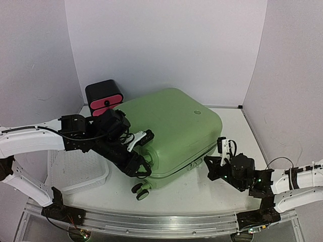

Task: Open, take out, and arrange the luggage
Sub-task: Unzip the zipper of the luggage.

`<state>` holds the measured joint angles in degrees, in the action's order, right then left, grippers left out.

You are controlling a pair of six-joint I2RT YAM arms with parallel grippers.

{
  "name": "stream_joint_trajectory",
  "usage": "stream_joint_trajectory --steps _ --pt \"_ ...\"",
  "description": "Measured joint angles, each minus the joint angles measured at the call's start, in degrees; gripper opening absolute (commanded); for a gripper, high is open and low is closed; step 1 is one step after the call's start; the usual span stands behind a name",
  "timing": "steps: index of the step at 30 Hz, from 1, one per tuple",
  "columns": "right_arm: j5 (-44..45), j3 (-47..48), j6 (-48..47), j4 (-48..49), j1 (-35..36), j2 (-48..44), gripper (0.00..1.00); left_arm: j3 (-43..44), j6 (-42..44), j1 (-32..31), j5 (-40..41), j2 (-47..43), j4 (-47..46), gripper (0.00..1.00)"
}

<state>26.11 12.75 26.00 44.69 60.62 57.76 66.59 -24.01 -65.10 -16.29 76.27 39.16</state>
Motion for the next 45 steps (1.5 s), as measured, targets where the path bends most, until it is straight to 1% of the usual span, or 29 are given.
stream_joint_trajectory --steps 2,5,6,8,12,15,17,20,25,28,32,40,45 --pt "2.2 0.3 1.1 -1.9 -0.8 -0.2 0.0 0.0 0.0 0.0 0.0 0.0 0.0 0.0" --pt "3.4 0.8 3.0 -4.4 -4.5 0.8 0.0 0.0 0.0 0.0 0.0 0.0 0.0 0.0" --pt "3.3 1.0 3.2 -4.8 -5.7 1.2 0.04 0.0 0.0 0.0 0.0 0.0 0.0 0.0" --pt "2.2 1.0 2.8 -5.0 -6.8 1.5 0.17 0.0 0.0 0.0 0.0 0.0 0.0 0.0" --pt "-4.2 1.0 0.7 -4.7 -6.9 0.9 0.37 -0.1 0.0 0.0 0.0 0.0 -0.1 0.0" --pt "-10.0 0.4 -0.9 -3.5 -6.9 -1.8 0.47 -0.1 0.0 0.0 0.0 0.0 -0.1 0.0" --pt "-13.7 0.0 -1.9 -2.2 -6.9 -3.4 0.48 -0.1 0.0 -0.1 0.0 0.0 -0.2 0.0" --pt "-17.8 -0.1 -3.0 -0.5 -6.9 -2.8 0.48 -0.1 0.0 -0.1 0.0 0.0 -0.2 0.0" --pt "-21.5 -0.1 -4.4 3.0 -6.7 4.5 0.48 -0.1 0.0 -0.1 0.0 0.0 -0.2 0.0" --pt "-21.6 -0.1 -5.0 4.5 -5.8 8.8 0.49 -0.1 0.0 -0.1 0.0 0.0 -0.2 0.0" --pt "-21.2 -0.1 -5.2 7.0 -4.2 11.2 0.47 -0.1 -0.1 -0.2 0.0 0.0 -0.2 0.0" --pt "-17.9 0.3 -5.2 10.1 -1.6 11.7 0.43 -0.1 -0.1 -0.2 0.0 0.0 -0.2 0.0" --pt "-15.0 0.3 -5.1 10.1 -1.4 10.5 0.46 -0.1 -0.1 -0.2 0.0 0.0 -0.2 0.0"
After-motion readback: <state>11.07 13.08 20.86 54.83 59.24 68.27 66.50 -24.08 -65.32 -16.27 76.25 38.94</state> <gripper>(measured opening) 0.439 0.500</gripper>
